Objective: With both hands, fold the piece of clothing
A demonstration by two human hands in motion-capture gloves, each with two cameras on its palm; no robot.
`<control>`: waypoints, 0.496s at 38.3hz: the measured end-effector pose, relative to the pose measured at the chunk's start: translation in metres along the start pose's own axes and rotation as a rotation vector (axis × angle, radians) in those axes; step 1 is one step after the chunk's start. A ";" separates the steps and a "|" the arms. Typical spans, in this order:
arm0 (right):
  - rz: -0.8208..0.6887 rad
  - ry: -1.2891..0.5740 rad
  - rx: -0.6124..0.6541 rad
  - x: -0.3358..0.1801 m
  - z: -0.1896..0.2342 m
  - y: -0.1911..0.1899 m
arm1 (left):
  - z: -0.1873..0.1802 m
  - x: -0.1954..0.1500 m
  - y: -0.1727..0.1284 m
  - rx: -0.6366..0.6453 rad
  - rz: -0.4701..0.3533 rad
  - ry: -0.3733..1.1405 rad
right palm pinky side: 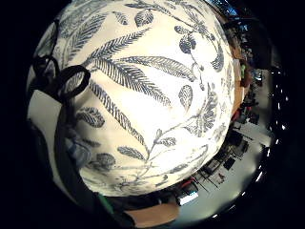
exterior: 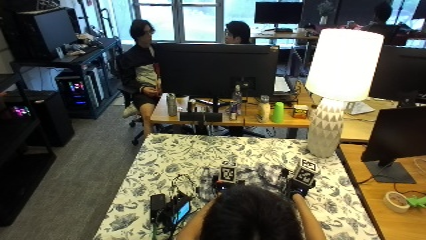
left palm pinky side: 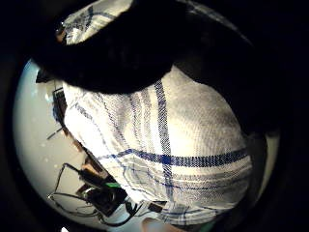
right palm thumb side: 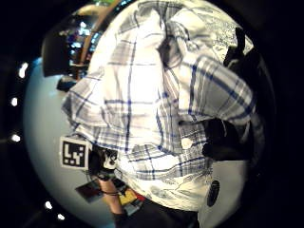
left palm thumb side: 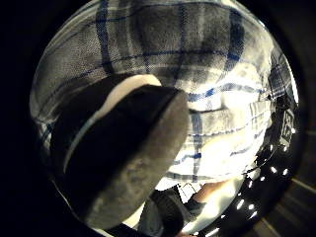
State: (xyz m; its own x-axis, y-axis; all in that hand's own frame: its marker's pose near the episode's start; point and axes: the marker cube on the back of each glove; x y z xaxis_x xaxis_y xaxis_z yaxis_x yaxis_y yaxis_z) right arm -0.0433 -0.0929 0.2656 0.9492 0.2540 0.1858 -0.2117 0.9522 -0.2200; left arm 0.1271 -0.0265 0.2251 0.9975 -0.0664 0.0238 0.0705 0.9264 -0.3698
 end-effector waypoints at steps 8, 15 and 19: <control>0.093 -0.054 0.096 0.004 -0.014 -0.018 | -0.008 -0.003 -0.002 -0.003 -0.019 0.010; 0.024 -0.059 0.078 -0.023 -0.068 -0.006 | -0.038 -0.023 -0.003 -0.071 -0.011 0.265; -0.059 -0.024 0.175 -0.047 -0.097 -0.013 | -0.064 -0.036 0.003 -0.011 0.028 0.300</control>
State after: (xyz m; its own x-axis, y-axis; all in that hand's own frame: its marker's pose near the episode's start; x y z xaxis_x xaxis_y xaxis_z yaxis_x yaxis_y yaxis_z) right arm -0.0629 -0.1334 0.1666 0.9558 0.1986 0.2168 -0.1949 0.9801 -0.0386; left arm 0.0908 -0.0455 0.1637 0.9536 -0.1485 -0.2617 0.0410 0.9257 -0.3760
